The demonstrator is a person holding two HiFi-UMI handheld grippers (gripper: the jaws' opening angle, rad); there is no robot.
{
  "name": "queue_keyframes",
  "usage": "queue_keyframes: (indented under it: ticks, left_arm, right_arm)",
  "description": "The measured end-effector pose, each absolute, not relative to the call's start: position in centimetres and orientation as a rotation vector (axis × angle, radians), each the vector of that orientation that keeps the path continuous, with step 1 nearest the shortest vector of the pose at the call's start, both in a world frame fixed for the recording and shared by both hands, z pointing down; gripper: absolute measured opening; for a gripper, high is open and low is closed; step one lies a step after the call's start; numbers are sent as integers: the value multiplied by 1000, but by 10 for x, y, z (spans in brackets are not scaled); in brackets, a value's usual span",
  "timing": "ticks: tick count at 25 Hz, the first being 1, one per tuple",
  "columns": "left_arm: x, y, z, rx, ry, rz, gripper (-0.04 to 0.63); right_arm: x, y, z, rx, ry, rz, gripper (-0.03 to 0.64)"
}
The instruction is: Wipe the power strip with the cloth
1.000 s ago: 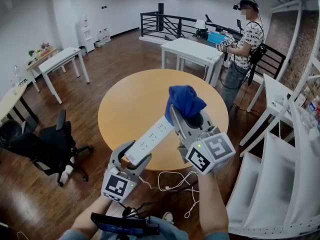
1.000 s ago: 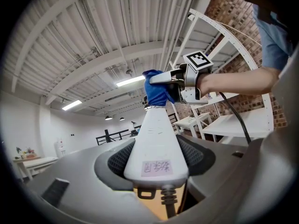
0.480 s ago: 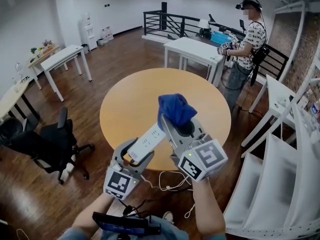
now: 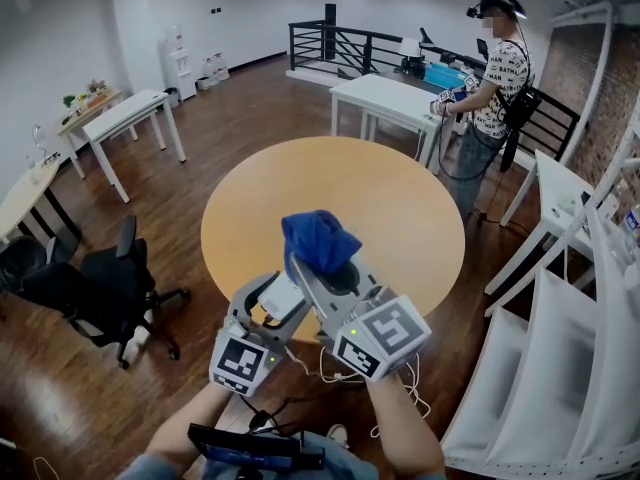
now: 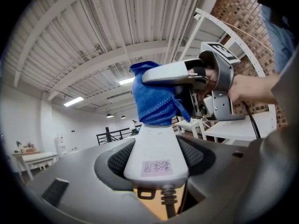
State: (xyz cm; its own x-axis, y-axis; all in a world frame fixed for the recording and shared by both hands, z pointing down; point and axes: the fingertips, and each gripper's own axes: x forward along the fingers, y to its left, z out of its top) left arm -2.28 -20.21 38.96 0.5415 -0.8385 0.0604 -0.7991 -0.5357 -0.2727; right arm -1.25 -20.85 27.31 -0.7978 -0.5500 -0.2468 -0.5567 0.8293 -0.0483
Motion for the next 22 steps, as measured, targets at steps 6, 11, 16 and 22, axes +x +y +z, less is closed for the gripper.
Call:
queue_keyframes:
  ticks: [6, 11, 16, 22]
  left_arm:
    - [-23, -208, 388, -2561, 1396, -275, 282]
    - [-25, -212, 387, -2560, 1403, -274, 282]
    - [-27, -213, 386, -2562, 1410, -265, 282]
    - [-38, -216, 382, -2642, 1454, -175, 282]
  right_arm:
    - [-33, -194, 286, -770, 2788, -4, 67]
    - [-51, -179, 292, -691, 2810, -42, 68]
    - [-59, -173, 295, -663, 2827, -63, 69]
    - [-25, -183, 279, -762, 2724, 8, 69]
